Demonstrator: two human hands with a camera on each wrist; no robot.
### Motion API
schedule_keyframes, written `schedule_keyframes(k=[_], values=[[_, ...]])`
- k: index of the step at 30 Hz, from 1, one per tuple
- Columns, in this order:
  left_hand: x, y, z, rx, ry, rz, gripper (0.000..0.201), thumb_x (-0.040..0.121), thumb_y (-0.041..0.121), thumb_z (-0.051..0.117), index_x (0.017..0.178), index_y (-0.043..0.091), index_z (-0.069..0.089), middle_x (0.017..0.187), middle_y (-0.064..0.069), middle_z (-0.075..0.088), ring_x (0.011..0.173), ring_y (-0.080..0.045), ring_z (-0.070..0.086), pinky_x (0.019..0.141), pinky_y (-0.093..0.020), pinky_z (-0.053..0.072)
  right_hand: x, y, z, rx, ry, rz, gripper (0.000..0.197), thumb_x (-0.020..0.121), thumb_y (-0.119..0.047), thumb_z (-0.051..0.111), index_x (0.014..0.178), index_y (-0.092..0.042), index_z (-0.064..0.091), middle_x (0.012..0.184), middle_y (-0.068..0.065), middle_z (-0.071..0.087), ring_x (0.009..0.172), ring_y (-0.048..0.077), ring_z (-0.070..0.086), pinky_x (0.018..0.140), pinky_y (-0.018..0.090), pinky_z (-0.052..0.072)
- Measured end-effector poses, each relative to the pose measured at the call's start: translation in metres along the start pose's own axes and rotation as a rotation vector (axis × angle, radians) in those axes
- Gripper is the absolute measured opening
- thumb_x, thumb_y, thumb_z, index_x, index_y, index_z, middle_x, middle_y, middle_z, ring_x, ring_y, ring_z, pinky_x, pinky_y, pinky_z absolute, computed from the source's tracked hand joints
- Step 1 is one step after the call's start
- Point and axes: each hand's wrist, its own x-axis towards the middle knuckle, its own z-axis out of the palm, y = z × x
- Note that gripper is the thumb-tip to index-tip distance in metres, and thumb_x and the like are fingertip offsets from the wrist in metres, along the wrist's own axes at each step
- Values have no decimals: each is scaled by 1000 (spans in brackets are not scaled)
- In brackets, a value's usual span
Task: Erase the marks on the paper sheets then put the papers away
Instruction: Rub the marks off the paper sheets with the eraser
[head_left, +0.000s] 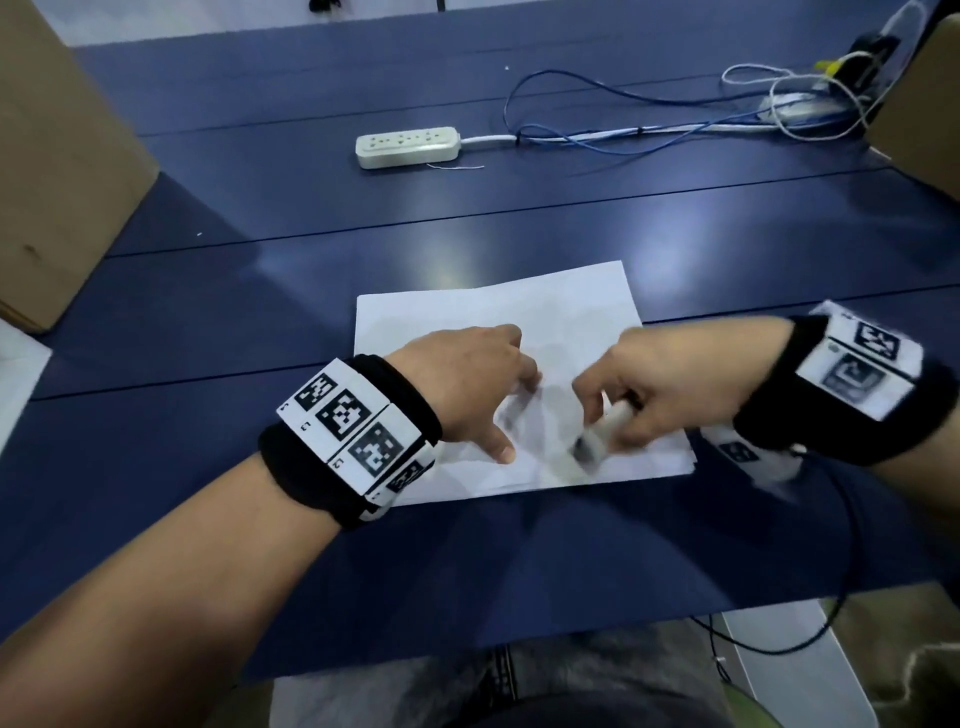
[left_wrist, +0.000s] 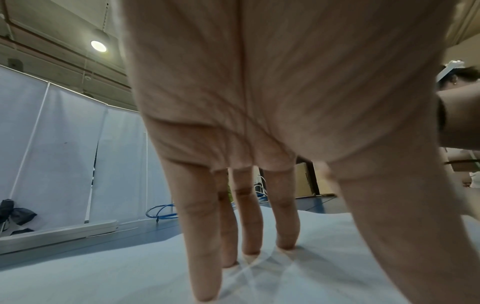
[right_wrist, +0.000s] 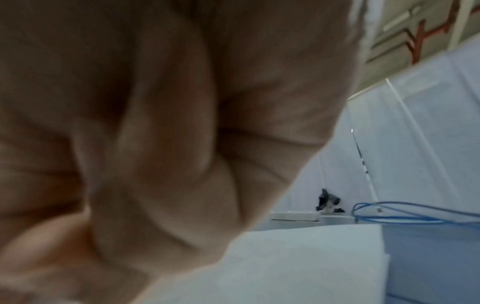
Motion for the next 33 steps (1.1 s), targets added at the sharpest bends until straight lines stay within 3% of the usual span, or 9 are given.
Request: schedule_keyframes(k=[5, 9, 11, 13, 18, 21, 25, 30, 33], values=[[0, 0, 1, -14, 19, 3, 72, 70, 57, 79, 133, 38, 51, 108, 12, 42, 95, -14, 51, 79, -35, 49, 20, 24, -17, -79, 310, 170, 20, 85, -39, 65, 95, -23, 61, 71, -13, 56, 83, 16, 53, 75, 39, 51], [-3, -3, 5, -10, 34, 1, 72, 71, 60, 76, 134, 35, 52, 112, 11, 45, 102, -14, 52, 81, -38, 50, 1, 4, -5, 3, 68, 11, 19, 78, -33, 72, 92, -22, 64, 65, -4, 60, 59, 5, 51, 60, 28, 46], [-5, -5, 7, -9, 48, -2, 64, 72, 61, 75, 125, 30, 57, 113, 11, 49, 102, -13, 51, 81, -38, 50, -6, -5, 0, 52, -62, -19, 29, 72, -47, 68, 91, -25, 65, 64, -5, 62, 57, 6, 51, 55, 27, 44], [-6, -8, 9, -16, 57, -3, 60, 72, 62, 74, 120, 29, 59, 113, 11, 50, 102, -12, 51, 78, -34, 47, -2, -1, -3, 18, -11, 34, 35, 70, -54, 65, 92, -28, 66, 64, -6, 62, 58, 5, 53, 59, 29, 49], [-5, -8, 8, -38, 60, 2, 63, 70, 62, 75, 122, 31, 59, 111, 14, 48, 98, -11, 51, 72, -30, 42, 16, 19, -18, -69, 304, 180, 15, 85, -35, 66, 94, -23, 63, 66, -11, 56, 76, 11, 51, 61, 31, 44], [-6, -7, 7, -52, 51, -8, 60, 70, 62, 76, 120, 32, 60, 111, 13, 48, 99, -12, 52, 78, -35, 49, 4, 12, -10, -31, 190, 70, 18, 82, -34, 68, 93, -21, 64, 65, -7, 59, 61, 4, 50, 61, 31, 45], [-6, -7, 6, -41, 39, -22, 58, 70, 61, 77, 113, 27, 59, 108, 12, 47, 97, -14, 54, 79, -39, 51, -10, -1, 0, 86, -37, 24, 41, 67, -61, 59, 88, -27, 64, 64, -5, 64, 55, 9, 52, 53, 25, 44], [-4, -4, 2, -23, 31, -2, 63, 69, 61, 77, 119, 27, 58, 112, 11, 48, 94, -11, 49, 76, -32, 45, 14, 23, -17, -74, 256, 196, 18, 85, -38, 67, 97, -25, 63, 73, -13, 58, 92, 19, 56, 59, 29, 43], [-4, -4, 1, -19, 26, -1, 63, 70, 61, 77, 120, 27, 59, 112, 11, 48, 94, -11, 50, 74, -30, 44, 10, 21, -13, -64, 270, 153, 18, 85, -35, 67, 95, -22, 62, 76, -8, 61, 87, 18, 55, 58, 29, 40]])
